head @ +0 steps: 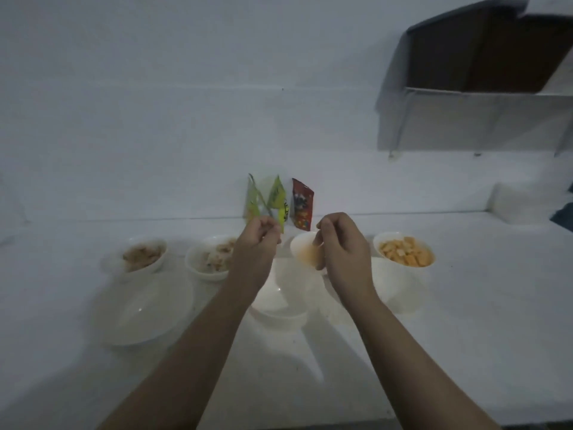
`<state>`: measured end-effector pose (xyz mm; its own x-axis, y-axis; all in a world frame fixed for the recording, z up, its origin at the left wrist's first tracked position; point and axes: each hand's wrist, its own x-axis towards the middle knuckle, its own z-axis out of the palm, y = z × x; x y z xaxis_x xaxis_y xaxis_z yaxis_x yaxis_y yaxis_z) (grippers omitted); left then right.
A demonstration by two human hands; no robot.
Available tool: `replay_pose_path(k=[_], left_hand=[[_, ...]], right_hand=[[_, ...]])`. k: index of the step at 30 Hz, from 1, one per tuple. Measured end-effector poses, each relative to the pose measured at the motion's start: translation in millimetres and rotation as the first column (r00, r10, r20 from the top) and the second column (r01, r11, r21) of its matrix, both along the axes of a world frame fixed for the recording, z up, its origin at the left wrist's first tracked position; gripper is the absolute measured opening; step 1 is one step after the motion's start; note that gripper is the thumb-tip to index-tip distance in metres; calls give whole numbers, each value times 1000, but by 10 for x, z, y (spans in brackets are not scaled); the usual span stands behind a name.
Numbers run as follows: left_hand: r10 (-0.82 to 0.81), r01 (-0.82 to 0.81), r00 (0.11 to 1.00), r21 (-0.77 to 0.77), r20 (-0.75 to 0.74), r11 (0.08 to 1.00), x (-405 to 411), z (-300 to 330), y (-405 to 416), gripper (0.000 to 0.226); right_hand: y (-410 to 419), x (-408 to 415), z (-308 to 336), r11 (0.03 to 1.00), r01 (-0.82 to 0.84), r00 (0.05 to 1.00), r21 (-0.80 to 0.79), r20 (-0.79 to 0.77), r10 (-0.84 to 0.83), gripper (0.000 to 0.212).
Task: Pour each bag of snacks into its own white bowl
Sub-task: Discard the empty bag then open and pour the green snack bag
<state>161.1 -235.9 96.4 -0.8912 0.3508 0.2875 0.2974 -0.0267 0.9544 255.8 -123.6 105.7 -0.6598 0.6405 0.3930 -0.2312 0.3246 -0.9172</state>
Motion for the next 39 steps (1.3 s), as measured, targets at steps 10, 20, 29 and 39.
replay_pose_path(k=[10, 20, 29, 39], left_hand=[[-65, 75, 997, -486, 36, 871, -1834, 88, 383, 17], [25, 86, 985, -615, 170, 784, -3068, -9, 912, 72], [-13, -11, 999, -709, -29, 705, -3426, -218, 1166, 39], [139, -202, 975, -433, -173, 878, -2874, 238, 606, 41]], right_hand=[[187, -1334, 26, 982, 91, 979, 167, 163, -119, 23], [484, -2099, -74, 955, 136, 926, 264, 308, -217, 25], [630, -2526, -288, 951, 113, 903, 290, 370, -220, 26], [368, -2140, 26, 941, 82, 955, 330, 245, -169, 26]])
